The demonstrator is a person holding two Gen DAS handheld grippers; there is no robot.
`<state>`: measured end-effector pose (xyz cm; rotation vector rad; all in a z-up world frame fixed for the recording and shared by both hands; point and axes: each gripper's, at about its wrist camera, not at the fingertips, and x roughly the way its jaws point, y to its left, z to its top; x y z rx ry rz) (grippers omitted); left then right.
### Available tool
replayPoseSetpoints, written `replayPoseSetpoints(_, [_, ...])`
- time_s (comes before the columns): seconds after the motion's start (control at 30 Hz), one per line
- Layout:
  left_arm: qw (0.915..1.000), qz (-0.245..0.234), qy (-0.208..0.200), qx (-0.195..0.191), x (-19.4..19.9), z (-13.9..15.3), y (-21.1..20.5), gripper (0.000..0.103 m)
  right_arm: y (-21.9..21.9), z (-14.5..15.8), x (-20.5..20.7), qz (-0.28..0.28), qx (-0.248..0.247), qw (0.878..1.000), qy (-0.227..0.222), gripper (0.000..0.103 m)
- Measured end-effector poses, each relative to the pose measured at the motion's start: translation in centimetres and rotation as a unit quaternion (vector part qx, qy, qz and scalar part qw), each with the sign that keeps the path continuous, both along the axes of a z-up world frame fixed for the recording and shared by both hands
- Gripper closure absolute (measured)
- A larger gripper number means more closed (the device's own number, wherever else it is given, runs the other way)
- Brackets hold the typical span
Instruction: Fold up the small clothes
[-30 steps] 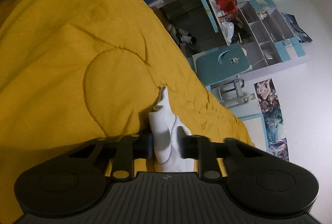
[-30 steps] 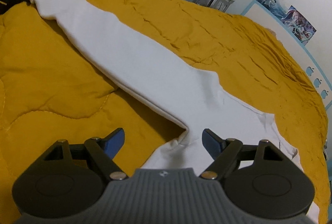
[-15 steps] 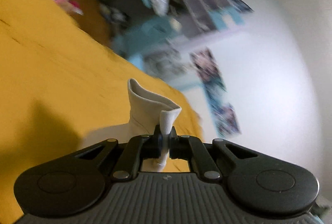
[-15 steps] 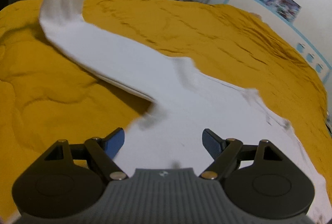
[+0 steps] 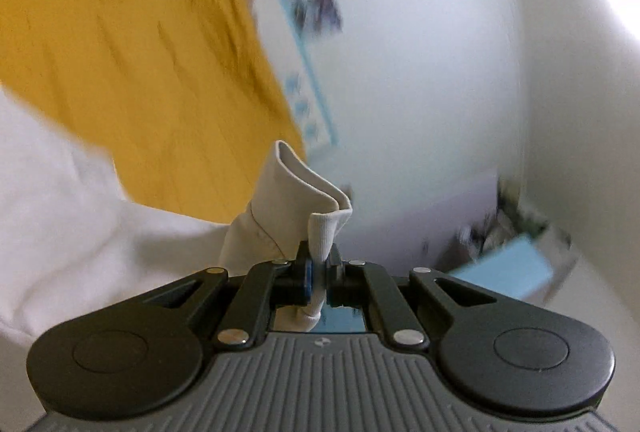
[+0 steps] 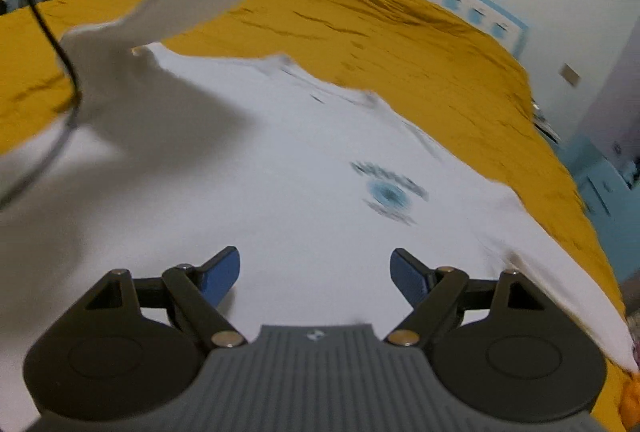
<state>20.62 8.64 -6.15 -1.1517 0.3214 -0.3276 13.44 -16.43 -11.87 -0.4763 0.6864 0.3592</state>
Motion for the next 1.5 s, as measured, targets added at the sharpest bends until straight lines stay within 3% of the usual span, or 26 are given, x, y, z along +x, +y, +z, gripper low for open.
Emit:
replayPoseSetpoints(0.07, [0.9985, -0.034, 0.027, 0.033, 2.2, -2.4, -3.3, 0.095, -2.2, -0.4, 0.2, -0.022, 0.007, 1.000, 0.009, 0.025])
replayPoseSetpoints(0.13, [0.9920, -0.064, 0.076, 0.077, 4.3, -4.7, -6.2, 0.081, -4.7, -0.7, 0.6, -0.048, 0.026, 0.998, 0.029, 0.025])
replayPoseSetpoints(0.17, [0.9879, -0.080, 0.104, 0.083, 5.5, -6.1, -6.9, 0.074, -5.3, -0.8, 1.0, -0.061, 0.036, 0.997, 0.038, 0.025])
replayPoseSetpoints(0.23, [0.9814, -0.109, 0.142, 0.070, 7.0, -8.5, -7.8, 0.074, -7.1, -1.0, 1.6, -0.090, 0.059, 0.993, 0.052, 0.025])
replayPoseSetpoints(0.33, [0.9708, -0.136, 0.179, 0.083, 6.8, -9.0, -7.9, 0.067, -9.2, -0.7, 2.2, -0.119, 0.106, 0.985, 0.061, 0.025])
replayPoseSetpoints(0.4, [0.9655, -0.139, 0.189, 0.113, 5.8, -7.5, -6.5, 0.033, -10.6, -0.4, 3.2, -0.137, 0.158, 0.975, 0.074, 0.025])
replayPoseSetpoints(0.43, [0.9626, -0.132, 0.196, 0.133, 5.1, -6.6, -5.9, 0.025, -11.4, -0.5, 3.8, -0.148, 0.192, 0.966, 0.086, 0.025])
replayPoseSetpoints(0.47, [0.9577, -0.124, 0.206, 0.159, 4.4, -5.6, -5.1, 0.010, -12.3, -0.6, 4.6, -0.160, 0.230, 0.955, 0.100, 0.025])
replayPoseSetpoints(0.5, [0.9479, -0.112, 0.225, 0.196, 3.1, -4.5, -4.3, 0.006, -13.1, -0.7, 5.4, -0.171, 0.263, 0.943, 0.113, 0.025])
replayPoseSetpoints(0.6, [0.9145, -0.072, 0.266, 0.296, 0.5, -2.4, -1.3, 0.005, -14.2, -1.3, 8.8, -0.201, 0.357, 0.900, 0.149, 0.033])
replayPoseSetpoints(0.67, [0.9060, -0.074, 0.255, 0.329, -1.2, -1.6, 0.6, 0.005, -14.2, -2.0, 11.5, -0.210, 0.397, 0.878, 0.169, 0.045])
replayPoseSetpoints(0.73, [0.8996, -0.073, 0.242, 0.356, -3.0, -1.3, 2.5, 0.004, -13.7, -2.8, 13.5, -0.227, 0.418, 0.860, 0.183, 0.047])
replayPoseSetpoints(0.8, [0.8984, -0.067, 0.231, 0.367, -3.9, -1.5, 3.6, 0.004, -13.4, -3.9, 15.7, -0.261, 0.426, 0.843, 0.201, 0.048])
replayPoseSetpoints(0.9, [0.9083, -0.039, 0.210, 0.359, -6.2, -1.9, 5.5, 0.003, -12.8, -5.7, 18.3, -0.302, 0.434, 0.823, 0.208, 0.050])
replayPoseSetpoints(1.03, [0.9229, -0.024, 0.199, 0.328, -6.4, -3.6, 7.1, 0.003, -12.2, -7.3, 20.1, -0.333, 0.458, 0.800, 0.199, 0.052])
replayPoseSetpoints(1.1, [0.9233, -0.021, 0.218, 0.316, -5.6, -4.8, 7.3, 0.004, -11.9, -7.3, 20.7, -0.335, 0.456, 0.802, 0.191, 0.101])
replayPoseSetpoints(1.17, [0.9238, -0.026, 0.230, 0.305, -4.5, -5.8, 6.9, 0.004, -12.2, -6.0, 20.3, -0.334, 0.455, 0.806, 0.176, 0.103])
replayPoseSetpoints(1.27, [0.9232, -0.031, 0.230, 0.306, -3.7, -6.4, 6.7, 0.003, -12.7, -3.1, 18.4, -0.315, 0.431, 0.837, 0.118, 0.103])
replayPoseSetpoints(1.33, [0.9189, -0.031, 0.245, 0.307, -3.2, -6.8, 6.8, 0.004, -13.5, -2.9, 17.6, -0.324, 0.425, 0.837, 0.122, 0.103])
replayPoseSetpoints(1.43, [0.9191, -0.037, 0.260, 0.293, -3.0, -7.6, 7.2, 0.004, -14.1, -4.2, 17.1, -0.339, 0.385, 0.848, 0.132, 0.103])
replayPoseSetpoints(1.5, [0.9220, -0.035, 0.263, 0.282, -3.2, -7.6, 7.5, 0.004, -14.7, -5.6, 16.7, -0.352, 0.389, 0.837, 0.156, 0.099])
